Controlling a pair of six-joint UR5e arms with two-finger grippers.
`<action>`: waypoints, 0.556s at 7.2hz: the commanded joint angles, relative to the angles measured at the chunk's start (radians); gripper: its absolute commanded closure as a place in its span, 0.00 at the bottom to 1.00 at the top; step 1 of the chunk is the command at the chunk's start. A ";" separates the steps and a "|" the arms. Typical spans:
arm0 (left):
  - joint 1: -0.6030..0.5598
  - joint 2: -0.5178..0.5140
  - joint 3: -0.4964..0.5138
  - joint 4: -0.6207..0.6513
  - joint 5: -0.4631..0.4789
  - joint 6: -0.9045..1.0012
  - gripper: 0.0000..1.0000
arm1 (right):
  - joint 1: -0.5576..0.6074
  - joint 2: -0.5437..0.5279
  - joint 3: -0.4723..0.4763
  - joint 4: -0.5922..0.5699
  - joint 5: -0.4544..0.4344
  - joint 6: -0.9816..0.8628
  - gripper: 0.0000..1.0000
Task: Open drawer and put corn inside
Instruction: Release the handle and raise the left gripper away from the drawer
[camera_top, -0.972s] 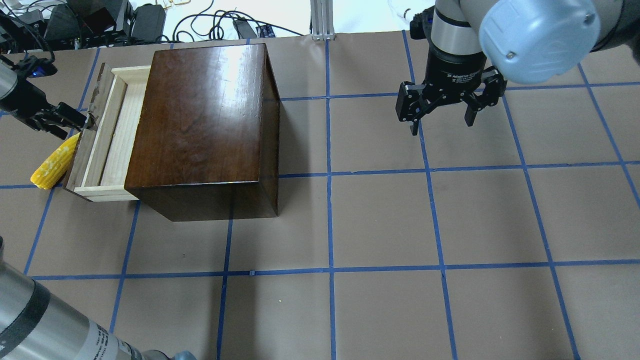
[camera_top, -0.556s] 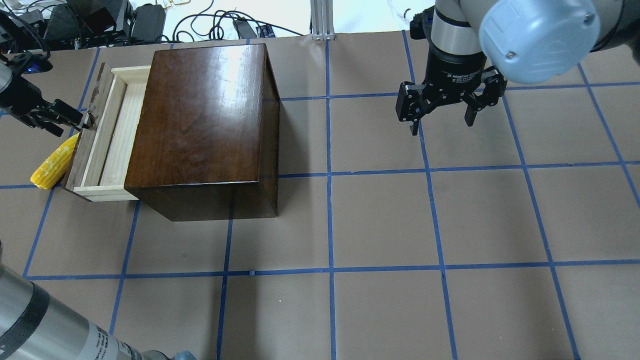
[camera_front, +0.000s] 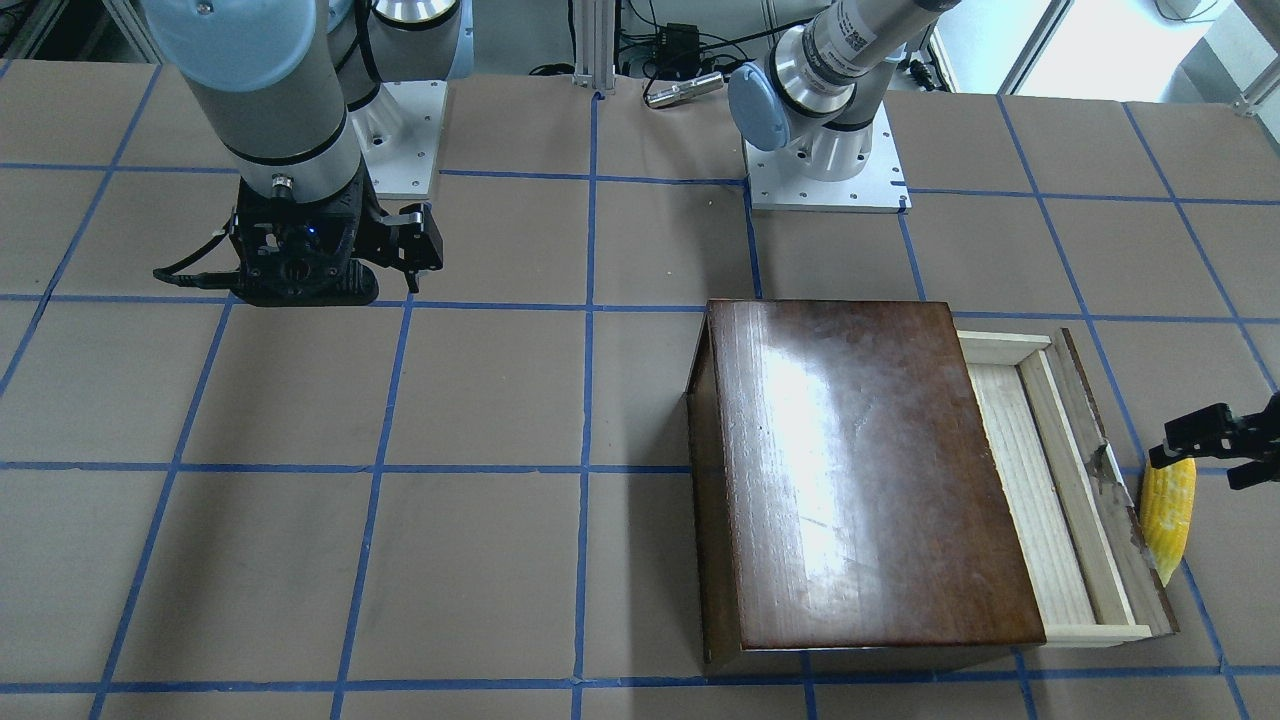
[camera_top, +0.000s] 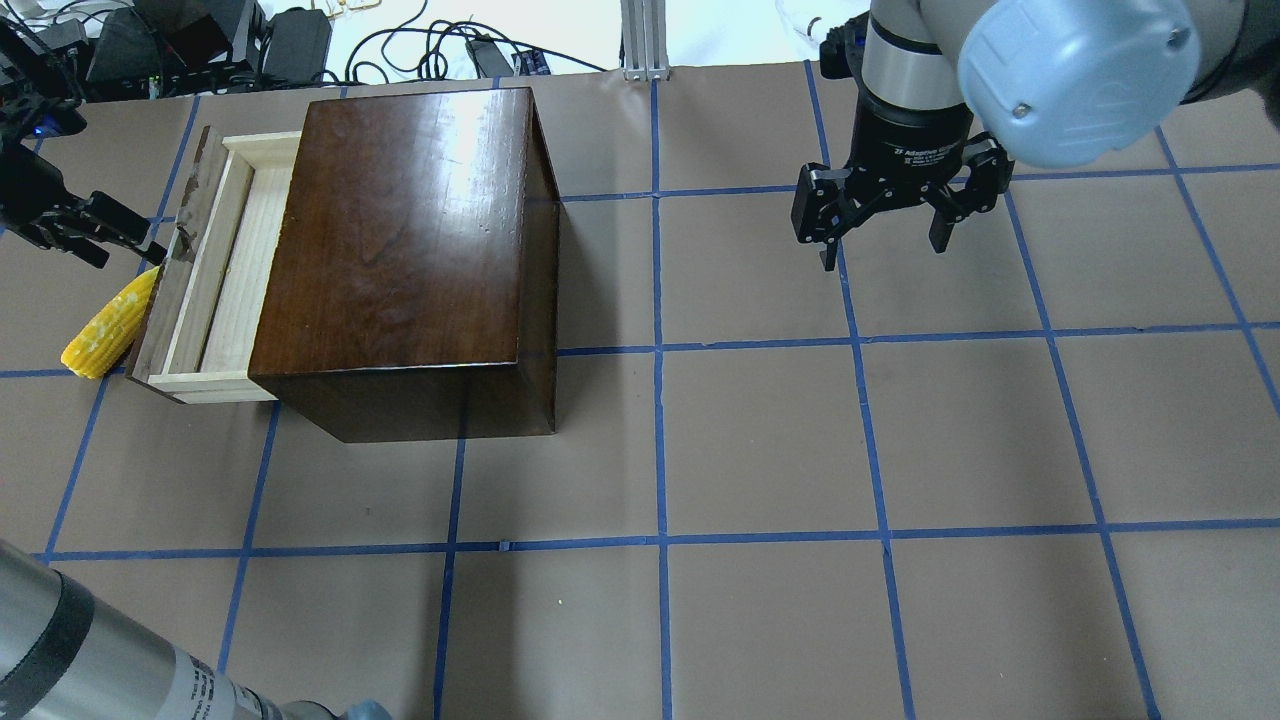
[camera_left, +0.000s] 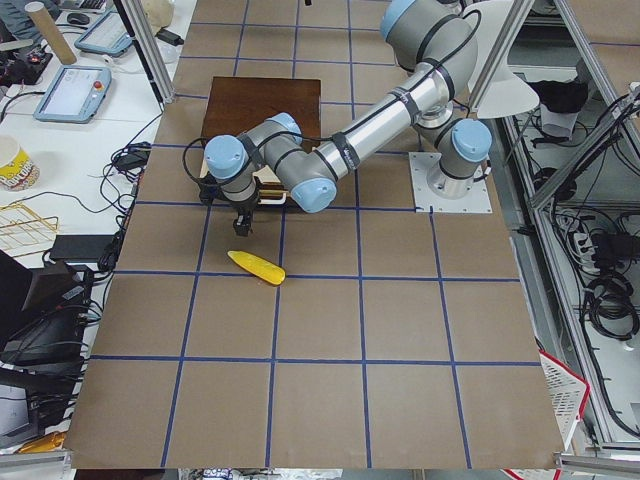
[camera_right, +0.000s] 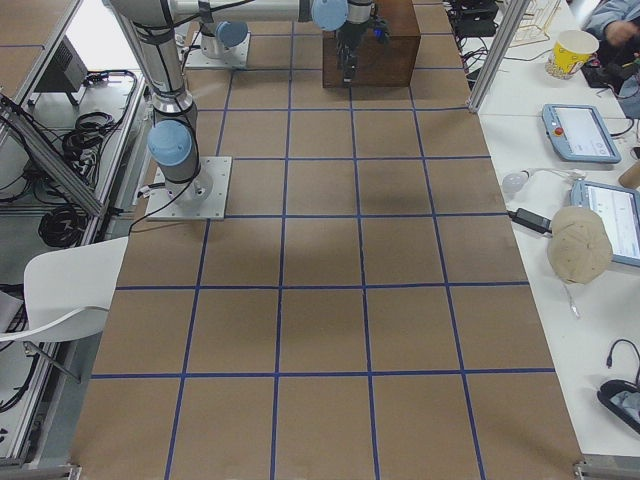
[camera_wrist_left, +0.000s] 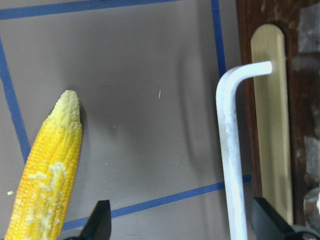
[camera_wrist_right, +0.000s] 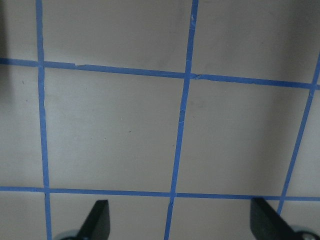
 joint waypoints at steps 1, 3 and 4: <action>0.053 -0.016 0.011 0.012 0.058 0.178 0.00 | 0.000 0.000 0.000 0.000 0.000 0.000 0.00; 0.069 -0.033 -0.029 0.117 0.072 0.307 0.00 | 0.000 0.000 0.000 0.000 0.000 0.000 0.00; 0.070 -0.042 -0.055 0.127 0.081 0.324 0.00 | 0.000 0.000 0.000 0.000 0.000 0.000 0.00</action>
